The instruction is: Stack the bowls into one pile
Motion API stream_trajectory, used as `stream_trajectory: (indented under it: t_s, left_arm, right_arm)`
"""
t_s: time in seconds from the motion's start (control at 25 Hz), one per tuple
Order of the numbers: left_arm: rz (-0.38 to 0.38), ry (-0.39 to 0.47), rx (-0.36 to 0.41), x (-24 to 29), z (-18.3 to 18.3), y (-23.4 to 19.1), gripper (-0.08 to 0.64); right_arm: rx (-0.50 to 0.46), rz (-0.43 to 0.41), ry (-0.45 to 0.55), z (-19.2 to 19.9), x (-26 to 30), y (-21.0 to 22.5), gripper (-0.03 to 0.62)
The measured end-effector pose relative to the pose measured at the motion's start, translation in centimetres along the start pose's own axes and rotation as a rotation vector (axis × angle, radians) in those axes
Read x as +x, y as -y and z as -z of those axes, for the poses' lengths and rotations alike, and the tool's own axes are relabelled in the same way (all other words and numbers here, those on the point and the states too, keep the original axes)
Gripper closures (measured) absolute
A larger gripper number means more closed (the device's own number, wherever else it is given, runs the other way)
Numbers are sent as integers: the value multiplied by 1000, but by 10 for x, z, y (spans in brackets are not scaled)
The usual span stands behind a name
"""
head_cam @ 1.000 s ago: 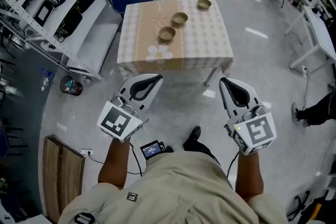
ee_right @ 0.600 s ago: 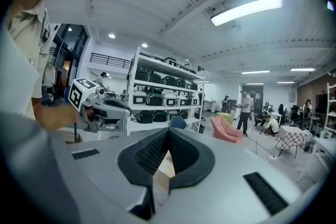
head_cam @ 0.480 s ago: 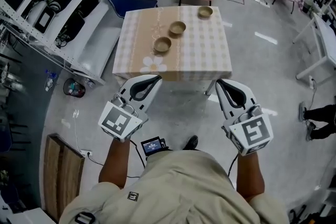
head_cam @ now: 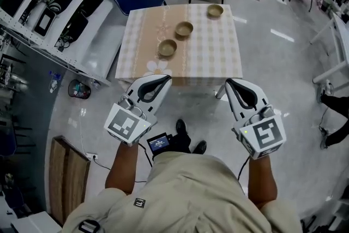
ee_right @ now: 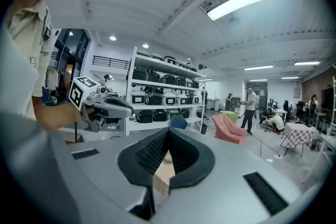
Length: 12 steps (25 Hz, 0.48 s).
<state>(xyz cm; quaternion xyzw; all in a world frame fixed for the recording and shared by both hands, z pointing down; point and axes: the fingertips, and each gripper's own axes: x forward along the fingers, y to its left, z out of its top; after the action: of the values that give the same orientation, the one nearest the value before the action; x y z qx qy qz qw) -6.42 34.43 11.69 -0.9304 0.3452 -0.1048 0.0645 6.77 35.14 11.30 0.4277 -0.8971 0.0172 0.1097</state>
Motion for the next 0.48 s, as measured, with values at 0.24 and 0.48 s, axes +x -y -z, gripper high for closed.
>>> stream_trajectory:
  t_s: [0.24, 0.48]
  left_arm:
    - [16, -16, -27, 23, 20, -35, 554]
    - [32, 5, -38, 54, 27, -89, 554]
  right_arm:
    - [8, -8, -14, 4, 36, 14, 589]
    - [1, 40, -46, -6, 86, 46, 589]
